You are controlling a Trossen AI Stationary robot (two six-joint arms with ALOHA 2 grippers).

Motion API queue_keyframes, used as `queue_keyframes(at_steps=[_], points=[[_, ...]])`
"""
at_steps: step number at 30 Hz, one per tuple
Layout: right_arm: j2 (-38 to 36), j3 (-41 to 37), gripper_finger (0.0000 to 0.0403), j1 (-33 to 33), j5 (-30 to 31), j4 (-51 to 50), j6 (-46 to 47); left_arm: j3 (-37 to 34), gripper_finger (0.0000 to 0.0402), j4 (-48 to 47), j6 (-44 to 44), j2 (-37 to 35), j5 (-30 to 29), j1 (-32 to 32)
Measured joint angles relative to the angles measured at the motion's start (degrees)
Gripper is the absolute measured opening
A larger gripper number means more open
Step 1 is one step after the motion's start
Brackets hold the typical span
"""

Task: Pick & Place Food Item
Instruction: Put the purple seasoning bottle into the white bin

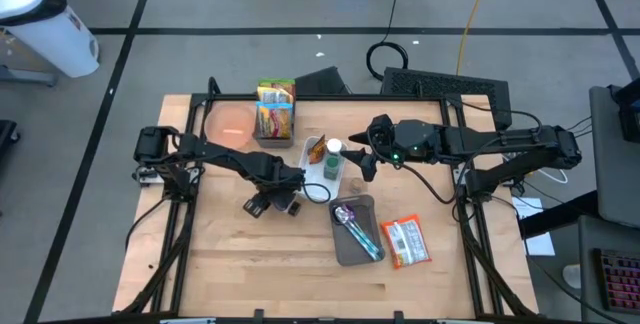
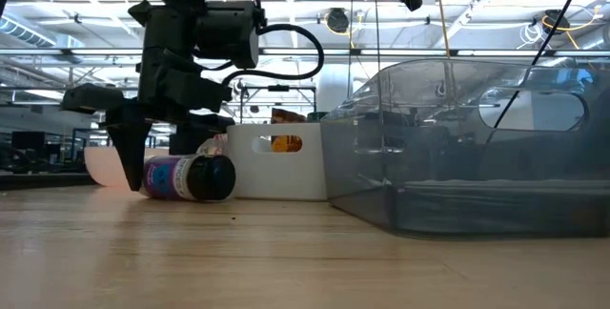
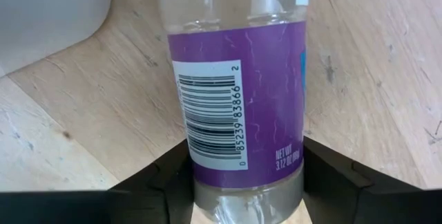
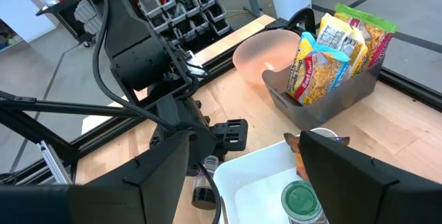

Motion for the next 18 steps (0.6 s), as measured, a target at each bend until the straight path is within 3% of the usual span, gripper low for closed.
queue_keyframes(at_steps=[15, 18], points=[[0.02, 0.0, 0.0267, 0.0, 0.0, 0.46, -0.04, 0.61, 0.019, -6.05, -3.49, 0.0, 0.4, 0.31], [0.02, 0.0, 0.0267, 0.0, 0.0, 0.5, -0.11, 1.43, 0.0188, -9.84, -4.48, -0.12, 3.52, 1.34]])
